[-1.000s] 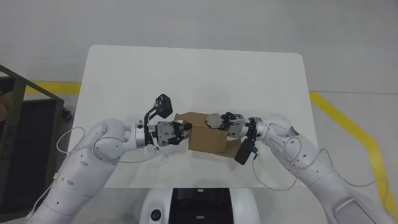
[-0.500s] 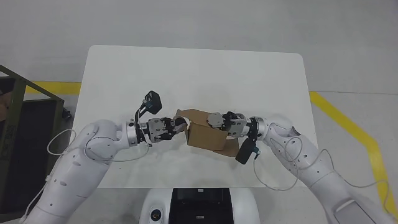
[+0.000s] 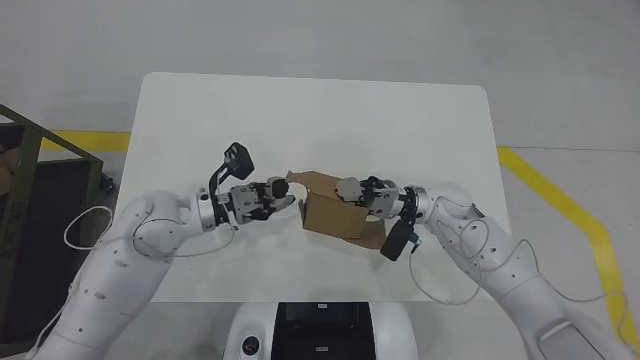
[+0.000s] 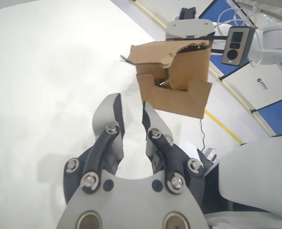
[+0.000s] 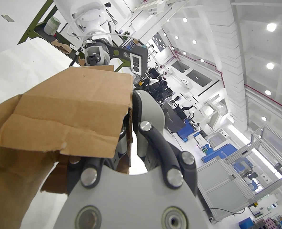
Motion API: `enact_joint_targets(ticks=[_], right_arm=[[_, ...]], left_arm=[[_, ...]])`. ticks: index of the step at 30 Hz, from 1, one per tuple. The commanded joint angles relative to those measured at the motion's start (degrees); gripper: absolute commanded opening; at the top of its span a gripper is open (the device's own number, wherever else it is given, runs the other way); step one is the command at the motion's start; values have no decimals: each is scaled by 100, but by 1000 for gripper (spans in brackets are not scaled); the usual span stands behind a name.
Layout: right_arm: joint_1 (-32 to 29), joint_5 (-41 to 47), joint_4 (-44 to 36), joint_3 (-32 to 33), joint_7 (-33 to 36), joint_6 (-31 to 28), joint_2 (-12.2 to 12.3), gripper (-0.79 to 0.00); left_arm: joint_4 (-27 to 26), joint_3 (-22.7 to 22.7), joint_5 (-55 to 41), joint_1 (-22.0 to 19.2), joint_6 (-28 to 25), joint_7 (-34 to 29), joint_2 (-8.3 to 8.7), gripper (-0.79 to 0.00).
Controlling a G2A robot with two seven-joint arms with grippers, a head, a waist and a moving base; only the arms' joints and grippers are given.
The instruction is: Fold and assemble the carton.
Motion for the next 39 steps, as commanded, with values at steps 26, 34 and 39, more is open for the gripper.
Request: enact_joint_targets(ticks=[26, 34, 39], right_arm=[[136, 313, 215, -94, 317, -959, -51, -785], [142, 309, 234, -94, 251, -936, -52, -785], [143, 314, 281, -111, 221, -923, -60, -785]], left_arm=[[793, -104, -59, -751, 991, 498, -104, 0], [1366, 669, -835, -1823, 929, -727, -222, 0], [1644, 801, -1272, -2126, 571, -1006, -247, 0]])
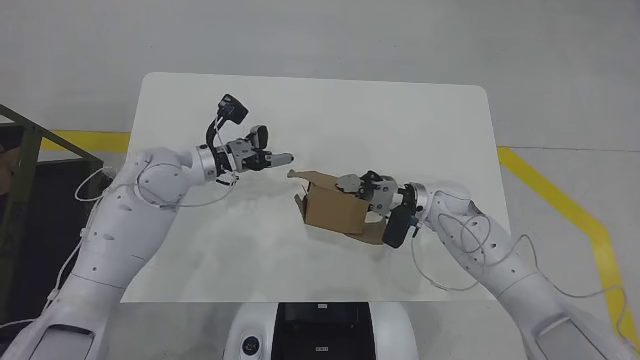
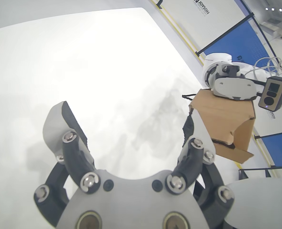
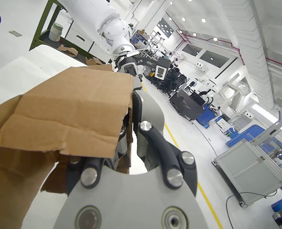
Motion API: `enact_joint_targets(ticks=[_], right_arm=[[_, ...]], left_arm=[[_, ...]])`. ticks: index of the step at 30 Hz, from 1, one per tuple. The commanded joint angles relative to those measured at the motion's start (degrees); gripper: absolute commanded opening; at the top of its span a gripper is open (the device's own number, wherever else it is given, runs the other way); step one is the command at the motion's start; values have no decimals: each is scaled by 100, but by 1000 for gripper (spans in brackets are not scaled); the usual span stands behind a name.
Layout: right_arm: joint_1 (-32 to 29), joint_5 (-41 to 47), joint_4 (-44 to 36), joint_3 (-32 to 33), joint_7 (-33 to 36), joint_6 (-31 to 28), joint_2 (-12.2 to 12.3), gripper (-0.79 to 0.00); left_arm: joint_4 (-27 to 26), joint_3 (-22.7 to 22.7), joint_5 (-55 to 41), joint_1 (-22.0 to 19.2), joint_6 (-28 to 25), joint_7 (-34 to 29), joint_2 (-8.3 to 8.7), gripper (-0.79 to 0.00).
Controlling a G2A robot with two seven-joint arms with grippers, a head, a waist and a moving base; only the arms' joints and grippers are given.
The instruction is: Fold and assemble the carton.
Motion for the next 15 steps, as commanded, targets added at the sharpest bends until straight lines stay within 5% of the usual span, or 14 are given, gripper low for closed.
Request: enact_joint_targets(ticks=[1, 11, 15], right_arm=[[1, 7, 22, -4, -1, 9, -4, -785], [25, 42, 47, -41, 1, 4, -30, -785], [49, 67, 93, -74, 30, -2, -54, -785]], left_arm=[[66, 2, -10, -123, -164, -199, 12, 0], [28, -54, 245, -170, -116, -164, 26, 0], [-54, -30, 249, -128, -100, -56, 18, -434]])
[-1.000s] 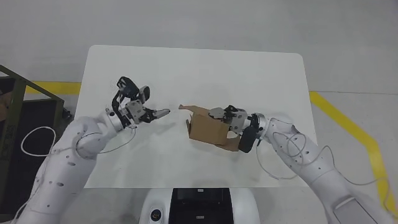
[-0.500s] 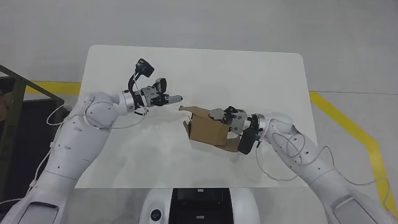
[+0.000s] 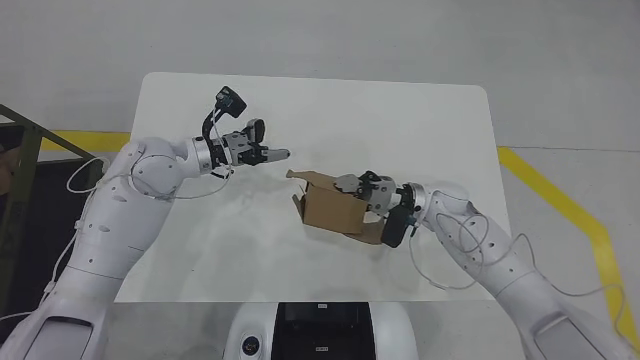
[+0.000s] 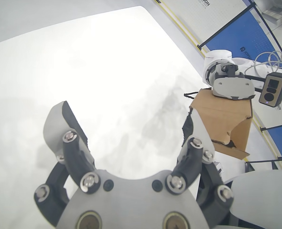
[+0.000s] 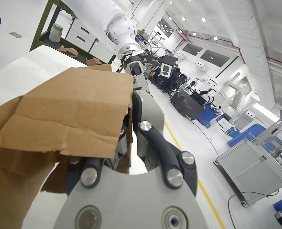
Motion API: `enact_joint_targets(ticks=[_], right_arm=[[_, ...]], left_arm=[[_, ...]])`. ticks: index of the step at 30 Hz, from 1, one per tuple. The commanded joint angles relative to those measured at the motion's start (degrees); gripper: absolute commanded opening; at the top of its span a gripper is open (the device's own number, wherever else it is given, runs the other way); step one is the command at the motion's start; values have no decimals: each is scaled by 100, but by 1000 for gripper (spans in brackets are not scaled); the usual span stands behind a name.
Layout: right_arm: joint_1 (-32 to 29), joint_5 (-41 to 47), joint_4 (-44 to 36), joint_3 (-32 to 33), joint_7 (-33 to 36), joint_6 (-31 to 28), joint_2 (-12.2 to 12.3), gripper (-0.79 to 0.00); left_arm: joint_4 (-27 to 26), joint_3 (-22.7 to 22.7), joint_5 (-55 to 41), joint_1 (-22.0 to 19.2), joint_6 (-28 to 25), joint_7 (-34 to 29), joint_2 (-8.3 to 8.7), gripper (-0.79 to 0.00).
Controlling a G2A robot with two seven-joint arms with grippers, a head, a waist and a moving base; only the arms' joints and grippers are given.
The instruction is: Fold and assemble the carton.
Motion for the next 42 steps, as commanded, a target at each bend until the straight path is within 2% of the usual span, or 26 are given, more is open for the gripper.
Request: enact_joint_targets(ticks=[1, 2, 4, 6, 7, 8, 10, 13, 14, 15, 16, 17, 18, 19, 20, 31, 36, 42], right_arm=[[10, 3, 29, -10, 4, 12, -8, -785], [12, 9, 48, -12, 3, 18, -11, -785], [15, 23, 81, -4, -17, 22, -12, -785], [13, 49, 104, 16, -32, 26, -9, -785], [14, 50, 106, 22, -39, 27, -7, -785], [8, 65, 107, 28, -46, 24, -7, -785], [7, 65, 102, 32, -45, 20, -6, -785], [7, 65, 94, 24, -24, 16, -11, -785], [12, 55, 92, 17, -29, 13, -14, -785], [15, 51, 99, 10, -28, 13, -17, -785], [19, 48, 104, 2, -26, 11, -21, -785], [23, 47, 109, -6, -23, 11, -25, -785], [28, 46, 115, -15, -19, 9, -30, -785], [33, 48, 121, -20, -18, 12, -34, -785], [38, 47, 131, -26, -15, 5, -37, -785], [57, 65, 181, -20, -24, 6, -49, -785], [51, 80, 199, -3, -53, 9, -46, -785], [61, 76, 202, -20, -36, 3, -58, -785]], left_arm=[[-35, 19, -54, 18, -7, 62, -5, -505], [-9, 20, -107, -11, 21, 34, -6, -560], [7, 50, -99, -70, 89, -45, -8, -548], [40, 63, -100, -100, 147, -103, -7, -428], [62, 48, -113, -90, 155, -80, -4, -332], [105, 6, -158, -69, 143, -50, 3, -369], [164, -140, -295, 7, -31, 14, 32, -151], [230, -387, -653, 169, -501, -121, 100, -249], [227, -454, -725, 217, -615, -179, 122, -219], [209, -498, -763, 249, -684, -239, 140, -151], [199, -515, -804, 268, -711, -285, 150, -249], [206, -502, -858, 261, -700, -332, 154, -400], [196, -458, -882, 230, -707, -385, 152, -474], [199, -388, -927, 196, -749, -445, 145, -730], [216, -309, -975, 147, -765, -508, 137, -785], [329, 512, -1085, -467, -654, -752, -8, -785], [314, 641, -1067, -426, -849, -756, -14, -785], [57, 659, -877, -325, -915, -770, 17, -785]])
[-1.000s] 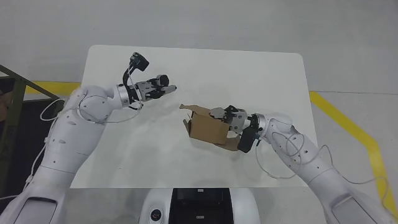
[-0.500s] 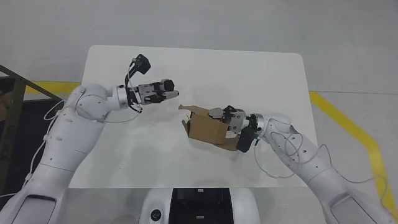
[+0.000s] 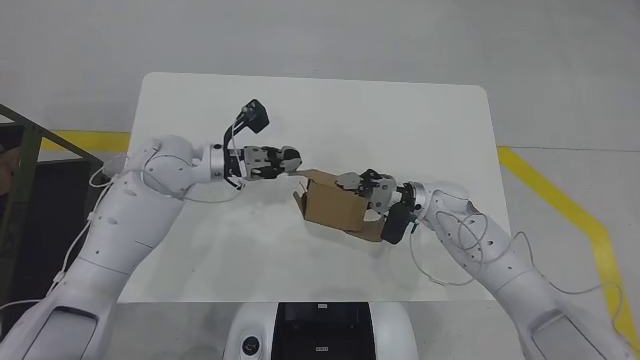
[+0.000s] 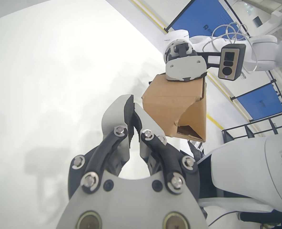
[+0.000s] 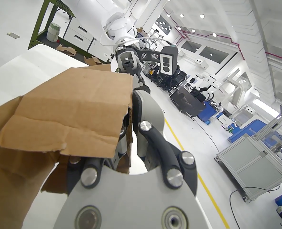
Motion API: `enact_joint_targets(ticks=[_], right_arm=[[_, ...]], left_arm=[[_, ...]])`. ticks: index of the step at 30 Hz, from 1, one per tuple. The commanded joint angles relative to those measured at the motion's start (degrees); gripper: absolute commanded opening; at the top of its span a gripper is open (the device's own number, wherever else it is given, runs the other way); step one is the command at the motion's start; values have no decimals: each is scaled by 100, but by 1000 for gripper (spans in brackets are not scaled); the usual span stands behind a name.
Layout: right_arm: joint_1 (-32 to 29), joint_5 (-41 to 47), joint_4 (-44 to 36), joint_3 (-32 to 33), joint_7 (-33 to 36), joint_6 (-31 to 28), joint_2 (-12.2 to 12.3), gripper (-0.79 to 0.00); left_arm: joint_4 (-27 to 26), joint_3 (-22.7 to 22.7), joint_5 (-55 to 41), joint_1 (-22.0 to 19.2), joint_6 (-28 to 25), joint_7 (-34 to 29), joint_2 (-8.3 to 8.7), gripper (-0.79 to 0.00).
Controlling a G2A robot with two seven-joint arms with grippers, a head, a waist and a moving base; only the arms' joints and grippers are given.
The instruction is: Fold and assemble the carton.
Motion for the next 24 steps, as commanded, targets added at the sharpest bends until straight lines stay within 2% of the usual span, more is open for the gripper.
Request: enact_joint_targets(ticks=[1, 8, 19, 24], right_arm=[[3, 3, -3, -7, 9, -2, -5, -785], [12, 5, 8, -1, 3, -5, -8, -785], [22, 78, 52, 17, 10, -4, -23, -785], [16, 122, 68, 39, 3, -14, -24, -785]], left_arm=[[-65, -8, 78, 28, 26, 38, 9, -785], [-337, -97, 199, 188, -46, 80, 64, -785], [-1048, -381, 475, 682, -77, 136, 196, -785], [-1129, -442, 542, 785, -49, 198, 228, -785]])
